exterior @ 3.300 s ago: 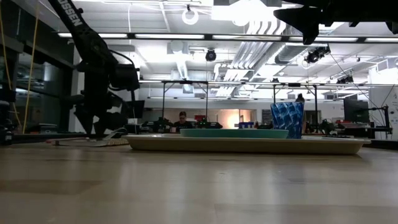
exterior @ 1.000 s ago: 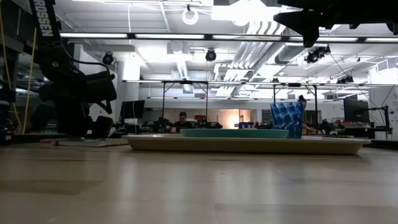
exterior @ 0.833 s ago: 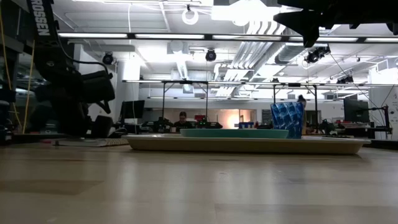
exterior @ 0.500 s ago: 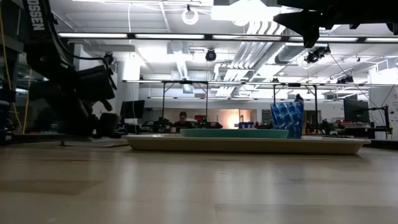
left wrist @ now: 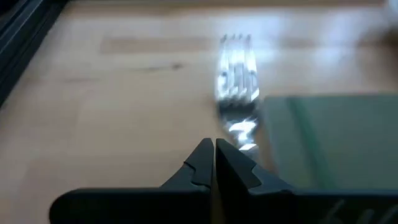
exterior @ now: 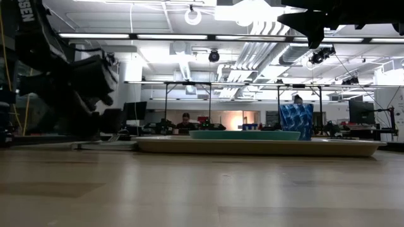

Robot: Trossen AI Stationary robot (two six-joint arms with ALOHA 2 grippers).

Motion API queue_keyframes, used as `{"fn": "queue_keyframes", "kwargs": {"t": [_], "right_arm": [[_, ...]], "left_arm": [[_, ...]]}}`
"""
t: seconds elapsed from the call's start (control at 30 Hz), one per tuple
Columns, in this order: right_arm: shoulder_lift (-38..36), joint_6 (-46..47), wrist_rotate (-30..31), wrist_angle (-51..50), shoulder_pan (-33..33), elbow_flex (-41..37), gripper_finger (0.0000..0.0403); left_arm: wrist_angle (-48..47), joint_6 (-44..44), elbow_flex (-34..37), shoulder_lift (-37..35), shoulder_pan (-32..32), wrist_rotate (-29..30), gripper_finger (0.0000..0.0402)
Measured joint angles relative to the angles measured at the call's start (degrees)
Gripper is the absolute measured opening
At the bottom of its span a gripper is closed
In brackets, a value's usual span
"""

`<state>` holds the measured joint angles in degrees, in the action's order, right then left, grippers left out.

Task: Pick and place plate/cup/fork/spoon on tray
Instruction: Put the pink fork on the gray table tray to the left of the light blue plate

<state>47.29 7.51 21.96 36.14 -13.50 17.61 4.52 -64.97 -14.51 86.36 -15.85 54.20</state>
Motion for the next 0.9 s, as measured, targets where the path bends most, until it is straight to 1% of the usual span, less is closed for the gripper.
{"fn": "queue_keyframes", "kwargs": {"t": [0.1, 0.2, 0.3, 0.37, 0.43, 0.53, 0.6, 0.7, 0.8, 0.9], "right_arm": [[0.00, 0.00, 0.00, 0.02, 0.00, 0.00, 0.0193], [0.00, 0.00, 0.00, 0.03, 0.00, 0.00, 0.0193], [0.00, 0.00, 0.00, 0.02, 0.00, 0.00, 0.0193], [0.00, 0.00, -0.02, 0.02, 0.00, 0.00, 0.0193], [0.00, 0.00, -0.02, 0.04, 0.00, 0.00, 0.0193], [0.00, 0.00, -0.02, 0.02, 0.00, 0.00, 0.0193], [0.00, -0.02, -0.02, 0.00, 0.00, 0.00, 0.0193], [0.02, -0.02, -0.02, -0.02, 0.00, 0.00, 0.0193], [0.00, -0.02, -0.02, -0.06, 0.00, 0.00, 0.0193], [0.00, -0.02, -0.02, -0.11, 0.00, 0.00, 0.0193]], "left_arm": [[-0.26, 6.04, -1.41, -2.93, -2.37, -0.79, 0.0000], [-0.51, 14.79, -3.70, -5.42, -5.52, -4.18, 0.0000], [-0.62, 25.45, -5.90, -7.36, -9.05, -11.01, 0.0000], [-0.85, 30.34, -7.49, -8.41, -11.68, -16.11, 0.0001], [-3.44, 31.58, -9.42, -9.31, -14.58, -21.23, 0.0004], [-9.34, 32.20, -12.81, -9.66, -18.59, -26.70, 0.0018], [-14.42, 32.22, -15.10, -9.70, -20.64, -28.98, 0.0031], [-21.87, 32.22, -18.21, -9.70, -22.32, -30.74, 0.0056], [-27.56, 32.22, -20.14, -9.72, -22.31, -32.07, 0.0083], [-30.49, 31.48, -20.48, -9.74, -21.79, -35.24, 0.0110]]}}
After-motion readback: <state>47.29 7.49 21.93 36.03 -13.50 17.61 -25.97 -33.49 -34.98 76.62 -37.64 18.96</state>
